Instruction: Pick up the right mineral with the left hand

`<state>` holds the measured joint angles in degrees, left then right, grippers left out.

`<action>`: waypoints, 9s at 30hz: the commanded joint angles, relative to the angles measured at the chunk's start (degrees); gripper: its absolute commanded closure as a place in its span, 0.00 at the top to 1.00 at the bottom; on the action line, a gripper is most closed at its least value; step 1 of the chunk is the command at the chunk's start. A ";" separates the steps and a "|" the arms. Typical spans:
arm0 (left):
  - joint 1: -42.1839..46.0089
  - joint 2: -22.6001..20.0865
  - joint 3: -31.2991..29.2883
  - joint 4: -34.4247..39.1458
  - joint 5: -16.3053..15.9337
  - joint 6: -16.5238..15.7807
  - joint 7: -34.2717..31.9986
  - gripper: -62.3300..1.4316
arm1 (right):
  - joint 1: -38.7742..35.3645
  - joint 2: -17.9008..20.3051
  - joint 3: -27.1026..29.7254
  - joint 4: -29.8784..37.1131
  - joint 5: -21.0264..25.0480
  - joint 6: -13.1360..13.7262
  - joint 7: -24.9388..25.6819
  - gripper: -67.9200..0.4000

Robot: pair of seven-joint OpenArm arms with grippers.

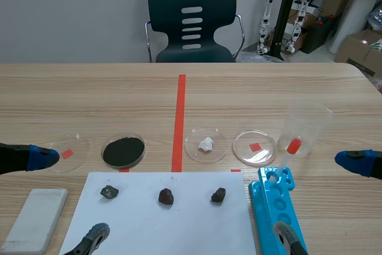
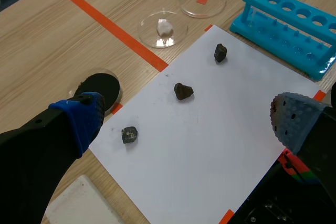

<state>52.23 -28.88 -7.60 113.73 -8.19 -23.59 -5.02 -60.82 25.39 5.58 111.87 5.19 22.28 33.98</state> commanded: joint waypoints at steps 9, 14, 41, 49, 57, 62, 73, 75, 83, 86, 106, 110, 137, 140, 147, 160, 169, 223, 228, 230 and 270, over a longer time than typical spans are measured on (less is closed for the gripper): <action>0.28 0.28 -0.26 0.63 -0.59 0.33 -1.11 1.00 | 0.02 0.00 -0.04 0.68 0.59 0.02 0.81 0.96; 0.28 0.28 -0.26 0.63 -0.59 0.33 -1.18 1.00 | 0.02 0.00 -0.04 0.68 0.59 0.02 0.81 0.96; -0.04 0.31 -0.24 0.63 -0.59 0.28 -1.22 1.00 | 0.02 0.00 -0.04 0.68 0.59 0.02 0.83 0.96; -3.06 0.42 1.01 0.63 -0.59 0.28 -1.20 1.00 | 0.02 0.00 -0.04 0.68 0.57 0.02 0.83 0.96; -13.22 0.11 10.16 0.37 -0.02 0.39 7.34 1.00 | 0.02 0.00 -0.04 0.68 0.59 0.02 0.83 0.96; -23.17 0.11 19.45 -2.67 -0.61 8.33 16.98 1.00 | 0.02 0.00 -0.04 0.68 0.59 0.02 0.83 0.96; -47.15 0.13 39.69 -17.29 -16.70 21.99 32.85 1.00 | 0.02 0.00 -0.04 0.68 0.59 0.02 0.83 0.96; -50.42 0.15 43.65 -18.71 -16.96 26.40 33.83 1.00 | 0.02 0.00 -0.04 0.68 0.59 0.02 0.83 0.96; -59.93 1.57 55.87 -25.29 -21.38 38.10 36.35 1.00 | 0.02 0.00 -0.04 0.68 0.59 0.02 0.83 0.96; -61.64 3.50 57.42 -27.02 -21.49 39.89 38.56 1.00 | 0.02 0.00 -0.04 0.68 0.59 0.02 0.83 0.96; -70.66 19.91 62.55 -42.29 -19.47 44.06 52.89 1.00 | 0.02 0.00 -0.04 0.68 0.59 0.02 0.83 0.96; -70.90 22.51 62.55 -46.16 -18.12 44.02 52.89 1.00 | 0.02 0.00 -0.04 0.68 0.59 0.02 0.83 0.96; -71.25 27.26 64.17 -52.24 -15.96 43.80 48.15 0.93 | 0.02 0.00 -0.04 0.68 0.59 0.02 0.83 0.96; -71.25 27.17 64.65 -52.24 -15.96 43.78 48.54 0.80 | 0.02 0.00 -0.04 0.68 0.59 0.02 0.83 0.96; -71.12 27.10 66.20 -52.30 -15.96 43.80 48.48 0.64 | 0.02 0.00 -0.04 0.68 0.59 0.02 0.83 0.96; -71.14 27.15 66.20 -55.39 -16.02 44.04 46.38 0.46 | 0.02 0.00 -0.04 0.68 0.59 0.02 0.83 0.96; -71.14 27.28 66.20 -55.82 -16.22 44.02 46.01 0.34 | 0.02 0.00 -0.04 0.68 0.59 0.02 0.83 0.96; -27.19 -22.25 34.47 -3.54 -14.43 31.36 0.59 0.16 | 0.02 0.00 -0.04 0.68 0.59 0.02 0.83 0.96; -18.53 -22.91 29.59 -1.07 -10.58 31.39 -6.40 0.16 | 0.02 0.00 -0.04 0.68 0.59 0.02 0.83 0.96; -15.63 -22.88 27.96 -0.42 -9.94 31.39 -9.44 0.16 | 0.02 0.00 -0.04 0.68 0.59 0.02 0.83 0.96; -5.29 -19.56 24.35 3.43 -0.33 26.38 -23.47 0.16 | 0.02 0.00 -0.04 0.68 0.59 0.02 0.83 0.96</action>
<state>46.98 -48.60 16.51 116.09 -8.36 2.76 -27.49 -60.82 25.41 5.50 111.87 5.17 22.28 33.98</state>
